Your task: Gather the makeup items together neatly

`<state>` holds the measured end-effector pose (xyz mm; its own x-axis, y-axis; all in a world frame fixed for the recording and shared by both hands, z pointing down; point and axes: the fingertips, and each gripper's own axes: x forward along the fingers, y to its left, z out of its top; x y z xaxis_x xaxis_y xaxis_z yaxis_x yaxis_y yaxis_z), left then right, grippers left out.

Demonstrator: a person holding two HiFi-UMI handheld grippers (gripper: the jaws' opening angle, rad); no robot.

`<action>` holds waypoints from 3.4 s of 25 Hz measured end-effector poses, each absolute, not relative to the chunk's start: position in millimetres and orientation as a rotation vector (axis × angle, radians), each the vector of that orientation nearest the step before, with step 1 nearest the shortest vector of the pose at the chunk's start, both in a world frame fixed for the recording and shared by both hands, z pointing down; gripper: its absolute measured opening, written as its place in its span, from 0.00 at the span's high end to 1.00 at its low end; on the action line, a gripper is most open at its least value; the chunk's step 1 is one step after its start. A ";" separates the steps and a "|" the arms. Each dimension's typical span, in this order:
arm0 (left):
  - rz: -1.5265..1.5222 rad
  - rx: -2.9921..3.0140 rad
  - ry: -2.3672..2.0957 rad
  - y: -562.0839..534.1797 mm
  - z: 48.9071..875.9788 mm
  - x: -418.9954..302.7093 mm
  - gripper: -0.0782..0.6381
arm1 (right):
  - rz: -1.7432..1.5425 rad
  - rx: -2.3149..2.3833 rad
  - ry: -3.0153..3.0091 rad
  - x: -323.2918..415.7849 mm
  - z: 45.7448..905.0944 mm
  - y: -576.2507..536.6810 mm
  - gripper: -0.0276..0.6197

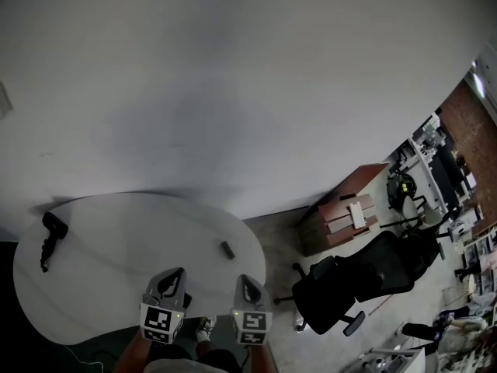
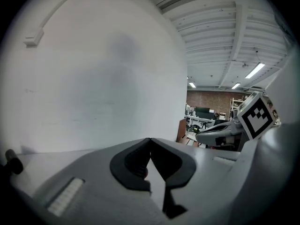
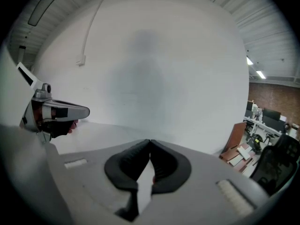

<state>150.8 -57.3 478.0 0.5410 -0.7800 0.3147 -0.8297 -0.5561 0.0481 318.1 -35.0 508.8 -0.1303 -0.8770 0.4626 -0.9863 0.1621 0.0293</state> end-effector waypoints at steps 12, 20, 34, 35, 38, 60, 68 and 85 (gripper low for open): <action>0.468 2.417 -1.461 -88.7 530.3 158.2 0.88 | 0.497 1.524 -2.139 319.2 578.1 -97.9 0.77; 0.514 2.336 -1.490 -99.0 556.9 157.4 0.88 | 0.563 1.413 -2.143 317.8 620.1 -124.5 0.57; 0.584 2.246 -1.486 -96.0 597.2 156.7 0.88 | 0.606 1.312 -2.127 312.8 669.0 -144.4 0.57; 0.588 2.242 -1.485 -96.2 600.0 156.1 0.88 | 0.608 1.306 -2.124 312.5 672.6 -145.4 0.57; 0.596 2.233 -1.483 -96.7 606.2 155.1 0.88 | 0.614 1.285 -2.116 311.3 681.4 -146.7 0.57; 0.603 2.198 -1.489 -97.9 618.1 140.7 0.88 | 0.635 1.260 -2.034 308.1 703.2 -149.8 0.79; 0.597 2.208 -1.502 -96.7 607.9 133.2 0.88 | 0.641 1.287 -2.052 305.1 687.1 -151.4 0.80; 0.561 2.265 -1.489 -69.5 587.5 120.9 0.88 | 0.655 1.346 -2.039 296.5 662.9 -110.5 0.80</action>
